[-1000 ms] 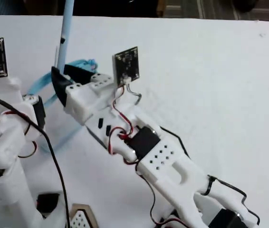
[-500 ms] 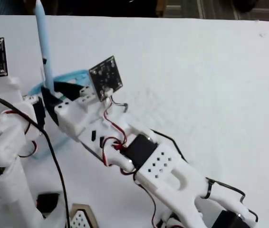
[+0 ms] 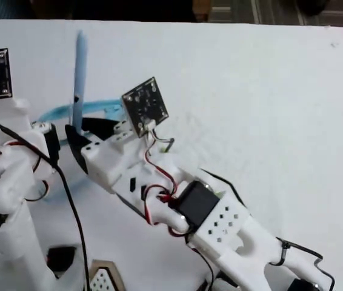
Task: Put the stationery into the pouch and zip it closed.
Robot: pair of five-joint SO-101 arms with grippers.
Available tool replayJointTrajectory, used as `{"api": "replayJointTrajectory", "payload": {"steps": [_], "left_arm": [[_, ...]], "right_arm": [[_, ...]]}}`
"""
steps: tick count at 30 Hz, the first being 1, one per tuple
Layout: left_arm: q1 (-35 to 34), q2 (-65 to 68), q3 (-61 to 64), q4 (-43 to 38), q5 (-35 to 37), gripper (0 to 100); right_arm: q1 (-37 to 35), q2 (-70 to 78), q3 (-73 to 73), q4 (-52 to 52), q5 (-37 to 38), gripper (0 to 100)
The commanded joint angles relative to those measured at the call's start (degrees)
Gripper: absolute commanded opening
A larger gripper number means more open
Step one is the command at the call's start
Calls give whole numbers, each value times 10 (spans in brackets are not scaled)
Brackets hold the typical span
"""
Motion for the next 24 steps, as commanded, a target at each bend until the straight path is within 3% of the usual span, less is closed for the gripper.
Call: {"api": "replayJointTrajectory", "payload": {"steps": [1,15,24], "left_arm": [[4,-7,-4,-14,-1,22],[4,-7,-5,-14,-1,22],[4,-7,-5,-14,-1,22]], "right_arm": [[-14,-8,-2,15,4,118],[-19,-8,-4,16,51,149],[81,-79,-91,91,47,154]]}}
